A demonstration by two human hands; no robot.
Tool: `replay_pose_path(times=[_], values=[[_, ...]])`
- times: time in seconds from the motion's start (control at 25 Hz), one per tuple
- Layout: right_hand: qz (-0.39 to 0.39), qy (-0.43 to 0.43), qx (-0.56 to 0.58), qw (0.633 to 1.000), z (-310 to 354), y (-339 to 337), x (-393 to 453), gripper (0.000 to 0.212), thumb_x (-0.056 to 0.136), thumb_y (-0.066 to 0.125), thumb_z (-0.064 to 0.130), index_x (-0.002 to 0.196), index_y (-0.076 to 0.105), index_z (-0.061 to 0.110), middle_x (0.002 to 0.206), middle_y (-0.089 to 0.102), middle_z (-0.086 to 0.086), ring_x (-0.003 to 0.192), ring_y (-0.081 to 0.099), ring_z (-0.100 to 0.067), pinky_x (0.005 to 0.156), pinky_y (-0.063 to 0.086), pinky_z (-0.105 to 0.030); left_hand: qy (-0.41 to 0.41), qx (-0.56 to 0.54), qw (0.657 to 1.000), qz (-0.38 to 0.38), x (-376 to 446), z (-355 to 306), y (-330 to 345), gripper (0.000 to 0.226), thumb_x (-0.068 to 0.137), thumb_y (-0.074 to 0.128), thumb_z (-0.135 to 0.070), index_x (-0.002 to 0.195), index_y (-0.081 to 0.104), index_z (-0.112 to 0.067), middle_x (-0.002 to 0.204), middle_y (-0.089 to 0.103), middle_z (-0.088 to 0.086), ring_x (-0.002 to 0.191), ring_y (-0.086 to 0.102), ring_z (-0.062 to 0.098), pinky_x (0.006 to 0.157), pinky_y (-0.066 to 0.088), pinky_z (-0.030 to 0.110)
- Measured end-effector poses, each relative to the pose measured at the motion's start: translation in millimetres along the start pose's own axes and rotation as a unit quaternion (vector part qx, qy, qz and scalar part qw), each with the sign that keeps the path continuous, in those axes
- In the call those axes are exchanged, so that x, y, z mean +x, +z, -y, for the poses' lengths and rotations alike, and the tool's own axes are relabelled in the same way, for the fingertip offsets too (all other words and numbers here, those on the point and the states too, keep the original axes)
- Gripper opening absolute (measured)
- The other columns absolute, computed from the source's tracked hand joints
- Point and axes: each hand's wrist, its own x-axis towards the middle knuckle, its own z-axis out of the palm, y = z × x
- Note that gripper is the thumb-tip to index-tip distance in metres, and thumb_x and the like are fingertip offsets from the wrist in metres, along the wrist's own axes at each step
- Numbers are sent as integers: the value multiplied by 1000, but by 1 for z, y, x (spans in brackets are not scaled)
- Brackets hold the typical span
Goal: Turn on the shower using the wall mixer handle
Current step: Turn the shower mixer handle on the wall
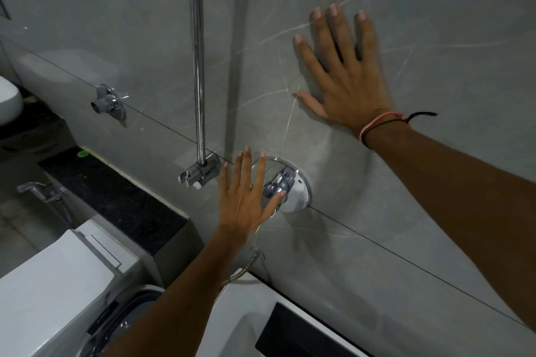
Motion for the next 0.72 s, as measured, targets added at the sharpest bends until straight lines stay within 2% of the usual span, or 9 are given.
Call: replay_pose_path(times=[0.2,0.36,0.48,0.56,0.72], values=[[-4,3,-3,1000,0,-2,0,92,107,31,70,175,7,13,177,6,-29,163,11,-49,125,-1,-67,14,-7,999,38,9,-14,4,91,94,14,-74,164,4,-18,173,3,14,159,6,31,125,0,53],[-8,3,-9,1000,0,0,1,93,106,32,71,175,8,13,177,8,-28,163,13,-48,124,-1,-66,11,-36,999,37,13,-30,9,72,106,32,-53,163,10,-14,173,12,8,160,9,22,128,0,49],[-16,7,-18,1000,0,1,0,93,106,31,70,175,9,13,176,10,-29,163,15,-48,125,2,-67,3,-32,999,35,14,-37,8,71,106,44,-42,163,11,-13,173,12,6,160,6,19,126,-9,45],[-21,8,-19,1000,1,3,0,93,106,32,71,175,10,13,176,11,-28,163,15,-48,125,3,-67,-7,-24,999,40,14,-39,8,77,99,61,-37,161,21,-15,172,15,8,160,8,19,126,-9,47],[-28,16,-22,999,1,4,1,93,105,32,72,175,13,13,176,13,-27,163,17,-47,125,3,-66,-27,-23,999,25,8,-46,12,78,82,83,-28,150,46,-18,168,31,9,157,25,21,128,10,56]])
